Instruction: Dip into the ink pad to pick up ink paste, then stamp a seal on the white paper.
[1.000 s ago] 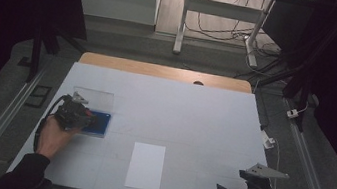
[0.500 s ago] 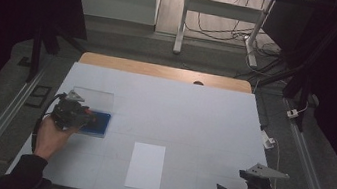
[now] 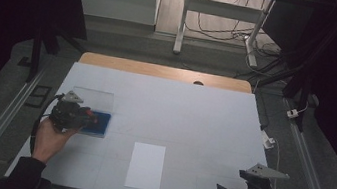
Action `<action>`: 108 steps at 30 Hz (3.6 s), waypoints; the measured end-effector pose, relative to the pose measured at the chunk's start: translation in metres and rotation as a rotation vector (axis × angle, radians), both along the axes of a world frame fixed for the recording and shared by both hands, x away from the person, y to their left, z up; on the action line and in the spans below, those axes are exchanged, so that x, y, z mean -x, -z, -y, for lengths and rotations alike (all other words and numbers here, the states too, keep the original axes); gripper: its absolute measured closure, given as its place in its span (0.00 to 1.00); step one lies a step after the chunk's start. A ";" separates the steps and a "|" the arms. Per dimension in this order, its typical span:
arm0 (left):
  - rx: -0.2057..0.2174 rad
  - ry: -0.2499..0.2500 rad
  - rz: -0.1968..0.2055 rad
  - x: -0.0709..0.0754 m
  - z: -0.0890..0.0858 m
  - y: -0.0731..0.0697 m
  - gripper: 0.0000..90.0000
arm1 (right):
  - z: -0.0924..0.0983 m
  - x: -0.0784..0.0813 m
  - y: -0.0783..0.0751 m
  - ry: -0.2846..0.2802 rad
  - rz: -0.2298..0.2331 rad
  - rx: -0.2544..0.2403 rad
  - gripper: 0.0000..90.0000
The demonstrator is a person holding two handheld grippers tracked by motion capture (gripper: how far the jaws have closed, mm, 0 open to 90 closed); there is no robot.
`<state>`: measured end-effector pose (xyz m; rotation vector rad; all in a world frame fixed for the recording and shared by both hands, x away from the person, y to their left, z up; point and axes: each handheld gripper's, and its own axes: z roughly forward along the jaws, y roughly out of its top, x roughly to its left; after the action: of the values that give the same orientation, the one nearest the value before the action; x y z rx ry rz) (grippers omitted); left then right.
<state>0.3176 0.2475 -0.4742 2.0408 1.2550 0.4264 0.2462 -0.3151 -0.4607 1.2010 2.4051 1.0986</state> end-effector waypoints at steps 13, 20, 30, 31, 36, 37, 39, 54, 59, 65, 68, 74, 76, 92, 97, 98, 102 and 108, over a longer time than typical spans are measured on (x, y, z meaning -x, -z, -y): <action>0.036 0.051 -0.004 0.006 0.015 -0.009 0.65 | 0.000 0.000 0.000 0.002 0.003 -0.002 0.00; 0.053 0.089 0.000 0.010 0.025 -0.014 0.65 | 0.000 0.000 0.000 0.001 0.003 -0.004 0.00; 0.058 0.158 0.005 0.016 0.045 -0.022 0.65 | 0.000 0.000 0.000 0.001 0.002 -0.005 0.00; 0.057 0.167 0.004 0.016 0.047 -0.022 0.65 | 0.000 0.000 0.000 0.002 0.002 -0.005 0.00; 0.054 0.201 0.007 0.019 0.056 -0.024 0.65 | 0.000 0.000 0.000 0.001 0.001 -0.005 0.00; 0.053 0.208 0.008 0.019 0.058 -0.025 0.65 | 0.000 0.000 0.000 0.001 0.001 -0.005 0.00; 0.052 0.219 0.010 0.020 0.062 -0.025 0.65 | 0.000 0.000 0.000 0.001 0.002 -0.004 0.00; 0.035 0.314 0.002 0.027 0.091 -0.029 0.65 | 0.000 0.000 0.000 0.001 0.003 -0.006 0.00; 0.030 0.343 0.004 0.030 0.102 -0.030 0.65 | 0.000 0.000 0.000 0.001 0.003 -0.007 0.00; 0.011 0.372 0.007 0.032 0.115 -0.030 0.65 | 0.000 0.000 0.000 0.002 0.002 -0.006 0.00; 0.008 0.383 0.009 0.033 0.120 -0.030 0.65 | 0.000 0.000 0.000 0.002 0.003 -0.004 0.00; -0.010 0.410 0.004 0.034 0.133 -0.028 0.65 | 0.000 0.000 0.000 0.002 0.002 0.001 0.00; -0.022 0.421 0.002 0.034 0.137 -0.026 0.65 | 0.000 0.000 0.000 -0.001 0.003 0.003 0.00; -0.058 0.480 -0.037 0.030 0.161 -0.006 0.65 | 0.000 0.000 0.000 -0.001 0.001 0.002 0.00; -0.061 0.487 -0.047 0.028 0.166 0.003 0.65 | 0.000 0.000 0.000 -0.004 0.003 0.003 0.00; -0.063 0.489 -0.050 0.027 0.168 0.005 0.65 | 0.000 0.000 0.000 -0.004 0.004 0.003 0.00; -0.077 0.499 -0.061 0.026 0.173 0.011 0.65 | 0.000 0.000 0.000 -0.004 0.004 0.003 0.00; -0.093 0.512 -0.075 0.025 0.178 0.019 0.65 | 0.000 0.000 0.000 -0.005 0.003 0.003 0.00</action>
<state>0.2927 0.0694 -0.4937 2.3734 0.7177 0.1690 0.2458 -0.3148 -0.4611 1.1922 2.4074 1.0974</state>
